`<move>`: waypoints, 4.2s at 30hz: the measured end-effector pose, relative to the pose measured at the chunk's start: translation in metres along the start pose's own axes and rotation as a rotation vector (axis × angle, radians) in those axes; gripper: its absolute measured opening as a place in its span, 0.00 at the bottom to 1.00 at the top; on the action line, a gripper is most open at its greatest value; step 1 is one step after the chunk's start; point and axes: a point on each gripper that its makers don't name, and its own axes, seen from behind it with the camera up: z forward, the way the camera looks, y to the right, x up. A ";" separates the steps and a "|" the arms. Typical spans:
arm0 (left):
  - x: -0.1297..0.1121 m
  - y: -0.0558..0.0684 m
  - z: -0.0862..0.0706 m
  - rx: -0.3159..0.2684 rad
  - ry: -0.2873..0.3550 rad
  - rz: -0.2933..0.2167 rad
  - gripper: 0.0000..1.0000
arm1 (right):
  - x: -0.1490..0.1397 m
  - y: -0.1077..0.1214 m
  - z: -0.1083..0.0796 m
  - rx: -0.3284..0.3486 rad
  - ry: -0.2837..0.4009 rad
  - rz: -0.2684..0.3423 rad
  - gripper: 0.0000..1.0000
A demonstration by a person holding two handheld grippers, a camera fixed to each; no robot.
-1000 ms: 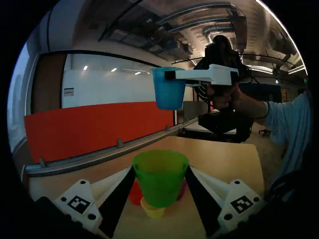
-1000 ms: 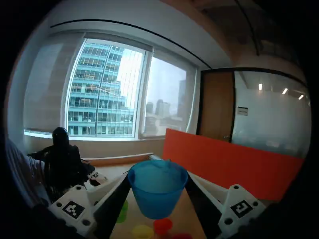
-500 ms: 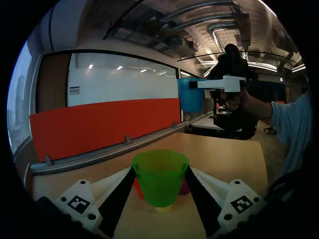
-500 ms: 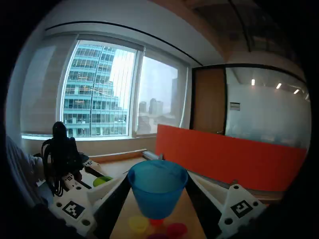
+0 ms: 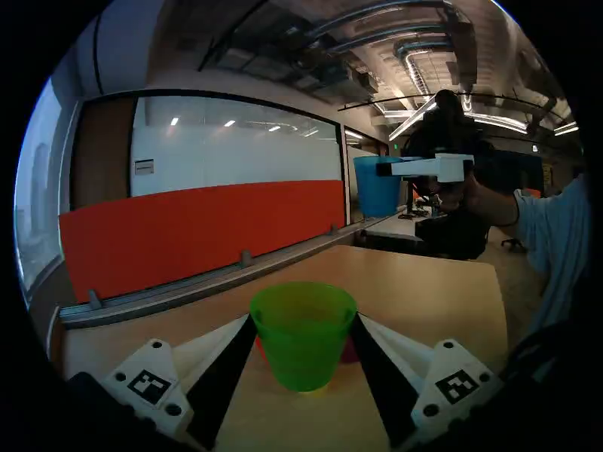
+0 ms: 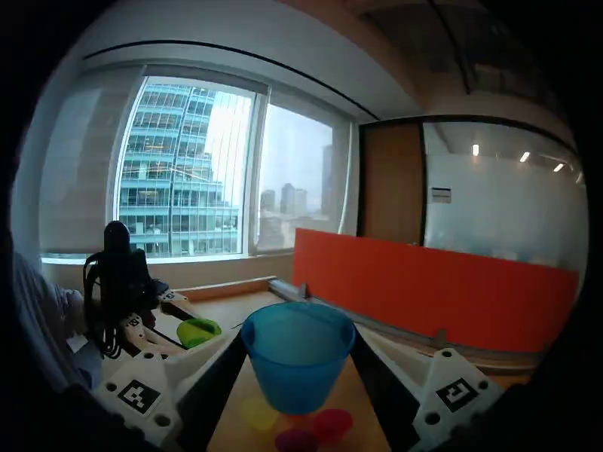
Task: Pour water
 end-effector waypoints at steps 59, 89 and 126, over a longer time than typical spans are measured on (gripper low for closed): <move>-0.127 0.065 -0.005 -0.242 -0.387 0.035 0.86 | -0.221 -0.063 -0.027 0.235 -0.406 -0.053 0.92; -0.166 0.076 0.008 -0.292 -0.481 0.039 0.87 | -0.293 -0.074 -0.031 0.277 -0.542 -0.048 0.92; -0.184 0.072 0.000 -0.271 -0.521 0.025 0.99 | -0.312 -0.078 -0.027 0.271 -0.557 -0.050 0.93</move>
